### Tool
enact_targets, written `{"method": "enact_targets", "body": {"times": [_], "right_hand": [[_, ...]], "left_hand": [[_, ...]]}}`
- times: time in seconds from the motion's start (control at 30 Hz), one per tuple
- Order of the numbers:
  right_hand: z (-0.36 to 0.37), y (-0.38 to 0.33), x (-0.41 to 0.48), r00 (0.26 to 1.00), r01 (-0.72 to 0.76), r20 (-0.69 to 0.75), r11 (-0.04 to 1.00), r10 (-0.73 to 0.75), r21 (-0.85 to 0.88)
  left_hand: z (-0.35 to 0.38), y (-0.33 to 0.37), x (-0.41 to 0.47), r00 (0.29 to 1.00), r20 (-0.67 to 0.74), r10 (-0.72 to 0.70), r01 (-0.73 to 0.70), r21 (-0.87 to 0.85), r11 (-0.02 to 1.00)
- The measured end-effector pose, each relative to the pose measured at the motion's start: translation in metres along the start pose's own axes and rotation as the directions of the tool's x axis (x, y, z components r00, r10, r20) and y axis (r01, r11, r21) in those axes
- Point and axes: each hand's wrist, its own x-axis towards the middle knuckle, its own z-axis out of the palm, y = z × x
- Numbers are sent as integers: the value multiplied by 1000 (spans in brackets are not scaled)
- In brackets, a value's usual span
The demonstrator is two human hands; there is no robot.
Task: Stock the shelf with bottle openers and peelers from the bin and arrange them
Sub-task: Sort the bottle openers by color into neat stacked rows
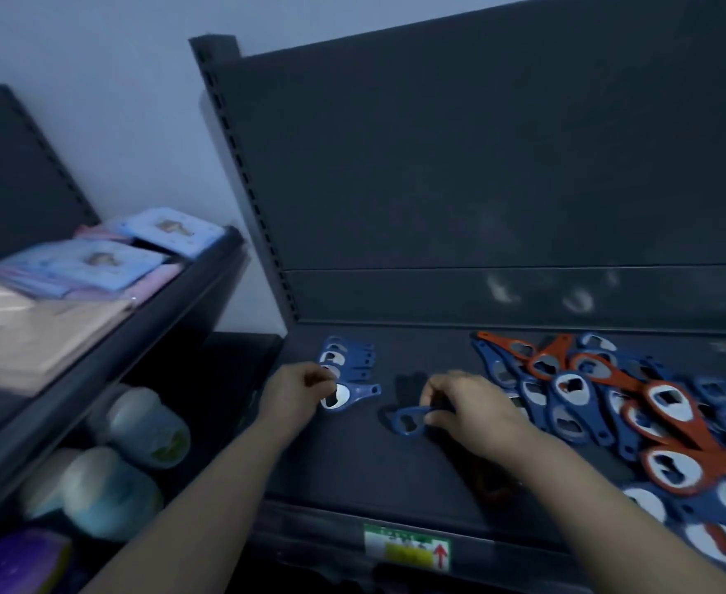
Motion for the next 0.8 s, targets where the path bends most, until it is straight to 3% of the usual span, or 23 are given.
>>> {"method": "enact_targets", "body": {"times": [0.2,0.47,0.67,0.8], "right_hand": [[20,-27,16,997,-49,-71,969,33,-242],[41,-57,39,990,-130,-69,989,126,-65],[58,-81,62,988,-150,-30,988,149,-34],[64,-92,79,986,-164,-24,985,162,-59]], "left_hand": [[-13,-22,25,999,12,41,-41,5,999],[-3,-39,52,990,45,131,-129,-29,991],[-19,-41,55,975,-127,184,-190,-38,981],[-33,-44,49,974,-118,196,-201,-35,979]]}}
